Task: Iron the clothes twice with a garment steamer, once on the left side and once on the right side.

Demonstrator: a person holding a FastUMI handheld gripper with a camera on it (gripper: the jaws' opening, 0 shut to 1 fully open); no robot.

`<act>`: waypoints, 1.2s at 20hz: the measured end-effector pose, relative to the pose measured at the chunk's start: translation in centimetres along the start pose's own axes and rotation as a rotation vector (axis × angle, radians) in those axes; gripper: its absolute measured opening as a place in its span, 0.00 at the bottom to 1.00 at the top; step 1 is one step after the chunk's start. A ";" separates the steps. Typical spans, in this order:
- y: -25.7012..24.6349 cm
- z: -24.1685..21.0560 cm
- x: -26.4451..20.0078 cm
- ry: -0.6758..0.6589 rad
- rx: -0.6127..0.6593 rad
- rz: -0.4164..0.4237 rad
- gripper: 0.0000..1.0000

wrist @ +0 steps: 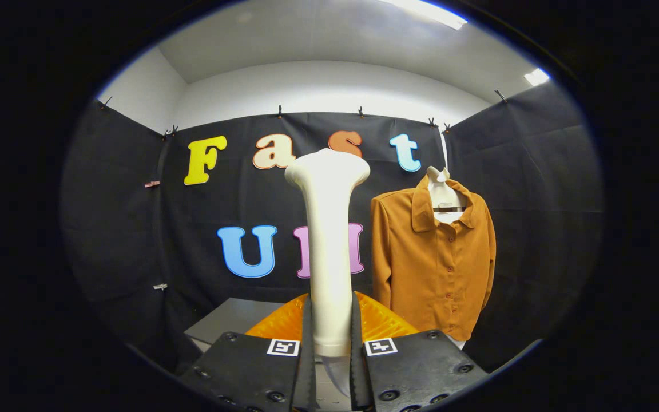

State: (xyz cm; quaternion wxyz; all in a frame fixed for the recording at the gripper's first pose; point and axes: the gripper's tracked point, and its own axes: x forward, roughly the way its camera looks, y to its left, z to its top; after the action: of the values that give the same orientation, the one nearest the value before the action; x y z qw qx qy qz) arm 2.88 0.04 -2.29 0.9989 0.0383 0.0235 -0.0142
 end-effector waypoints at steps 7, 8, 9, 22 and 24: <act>0.1 1.1 0.0 -0.010 -0.022 0.015 0.27; 0.0 1.1 0.1 -0.009 -0.022 0.015 0.27; -0.2 1.0 0.1 -0.007 -0.022 0.013 0.27; -0.2 1.7 -0.1 -0.013 -0.038 0.000 0.27; -0.5 1.6 -0.3 -0.014 -0.036 -0.006 0.27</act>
State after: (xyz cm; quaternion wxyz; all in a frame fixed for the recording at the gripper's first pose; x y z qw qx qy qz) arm 2.60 -0.57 -0.68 0.9995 0.0201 0.0167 -0.0172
